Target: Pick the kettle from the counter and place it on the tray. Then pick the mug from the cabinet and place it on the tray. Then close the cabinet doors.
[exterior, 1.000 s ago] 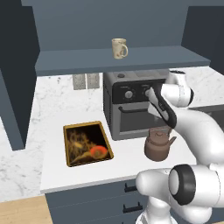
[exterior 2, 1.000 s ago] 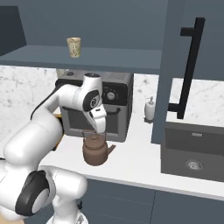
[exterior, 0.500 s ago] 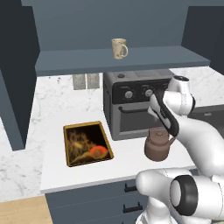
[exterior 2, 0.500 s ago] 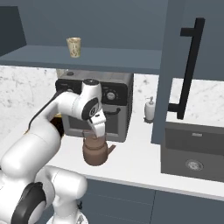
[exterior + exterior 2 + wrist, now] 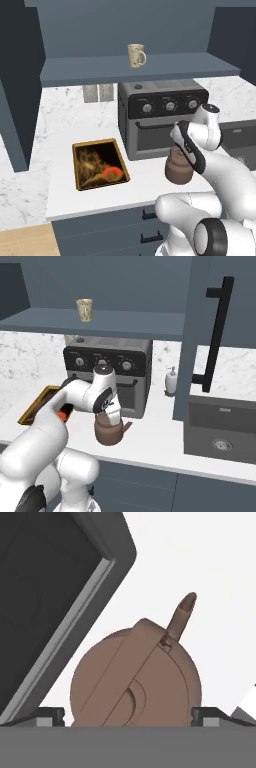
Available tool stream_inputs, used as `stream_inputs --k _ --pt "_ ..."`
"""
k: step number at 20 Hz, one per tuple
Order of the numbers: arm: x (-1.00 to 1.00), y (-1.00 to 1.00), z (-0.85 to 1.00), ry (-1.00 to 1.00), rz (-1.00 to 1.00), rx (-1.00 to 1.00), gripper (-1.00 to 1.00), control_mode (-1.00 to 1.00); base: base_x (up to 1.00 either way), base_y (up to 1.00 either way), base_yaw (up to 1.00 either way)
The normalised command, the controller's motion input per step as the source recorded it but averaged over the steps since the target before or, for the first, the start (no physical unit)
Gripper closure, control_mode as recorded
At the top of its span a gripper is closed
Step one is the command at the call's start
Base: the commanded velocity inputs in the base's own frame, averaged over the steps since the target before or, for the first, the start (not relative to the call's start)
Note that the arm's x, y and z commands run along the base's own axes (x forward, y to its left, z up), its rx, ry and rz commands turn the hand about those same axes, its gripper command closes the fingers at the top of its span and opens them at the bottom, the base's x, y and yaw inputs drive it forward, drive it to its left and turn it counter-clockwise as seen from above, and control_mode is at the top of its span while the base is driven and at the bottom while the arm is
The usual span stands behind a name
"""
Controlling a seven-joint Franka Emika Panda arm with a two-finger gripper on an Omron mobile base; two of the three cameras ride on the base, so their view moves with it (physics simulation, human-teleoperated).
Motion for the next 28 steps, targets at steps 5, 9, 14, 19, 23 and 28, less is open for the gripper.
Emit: stream_inputs --k 5,9,14,19,23,28 --pt "0.0 -0.13 -0.12 -0.08 -0.04 0.03 -1.0 -1.0 0.0 0.0 0.0" --pt "0.07 -0.03 -0.01 -0.01 -0.02 0.02 -1.0 -1.0 0.0 0.0 0.0" --pt "0.03 0.0 0.0 -0.05 0.0 0.09 -1.0 -1.0 0.0 0.0 0.0" --pt "0.41 0.0 0.0 0.0 -0.01 0.09 -1.0 -1.0 0.0 0.0 0.0" --pt "0.49 0.0 0.02 0.0 -0.04 0.1 -1.0 -1.0 0.0 0.0 0.0" --pt "0.25 0.0 0.0 0.0 -0.05 0.06 1.0 -1.0 0.0 0.0 0.0"
